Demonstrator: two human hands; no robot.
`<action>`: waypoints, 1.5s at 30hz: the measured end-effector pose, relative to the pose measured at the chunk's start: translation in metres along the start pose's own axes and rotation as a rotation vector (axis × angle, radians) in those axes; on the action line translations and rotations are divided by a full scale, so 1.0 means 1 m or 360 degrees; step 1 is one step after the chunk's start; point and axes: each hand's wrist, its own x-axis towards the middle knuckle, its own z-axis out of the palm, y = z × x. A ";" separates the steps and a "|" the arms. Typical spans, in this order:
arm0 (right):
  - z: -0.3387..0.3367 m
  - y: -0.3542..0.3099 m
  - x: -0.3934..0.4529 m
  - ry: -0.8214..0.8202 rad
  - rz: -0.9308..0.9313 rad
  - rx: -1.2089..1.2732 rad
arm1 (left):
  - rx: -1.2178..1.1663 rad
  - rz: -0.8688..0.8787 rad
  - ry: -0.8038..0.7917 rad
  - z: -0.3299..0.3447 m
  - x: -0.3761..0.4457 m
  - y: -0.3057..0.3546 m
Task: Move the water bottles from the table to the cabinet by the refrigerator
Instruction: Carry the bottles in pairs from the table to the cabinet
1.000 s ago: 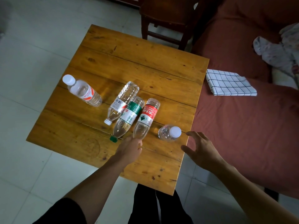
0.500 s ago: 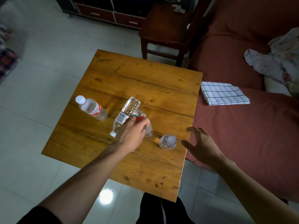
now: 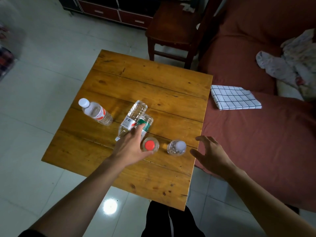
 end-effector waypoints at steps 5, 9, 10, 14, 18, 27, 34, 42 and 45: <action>0.006 0.001 -0.002 0.0004 -0.0001 0.0002 | -0.0199 -0.0220 -0.0105 0.017 -0.006 -0.015; 0.011 0.004 -0.003 0.0001 -0.0003 -0.0013 | -0.0373 -0.0275 -0.0061 0.027 -0.002 -0.017; 0.012 0.005 -0.002 0.0000 -0.0001 -0.0013 | -0.0413 -0.0264 -0.0051 0.028 -0.001 -0.016; 0.018 0.004 -0.001 -0.0045 -0.0009 0.0016 | -0.0513 -0.0156 -0.0022 0.032 0.000 -0.013; 0.029 -0.004 0.005 -0.0057 -0.0045 0.0133 | -0.0575 -0.0001 0.0113 0.034 0.006 -0.006; 0.064 -0.013 0.021 0.0298 -0.0069 0.0468 | -0.0452 0.0145 0.0374 0.045 0.009 -0.001; 0.072 -0.013 0.025 0.0430 -0.0120 0.0505 | -0.0527 0.0107 0.0462 0.054 0.013 0.006; 0.064 -0.001 0.032 0.0270 -0.0253 0.0535 | -0.0589 0.0221 0.0338 0.066 0.017 0.017; 0.070 -0.002 0.033 0.0231 -0.0210 0.0554 | -0.0542 0.0213 0.0429 0.073 0.016 0.017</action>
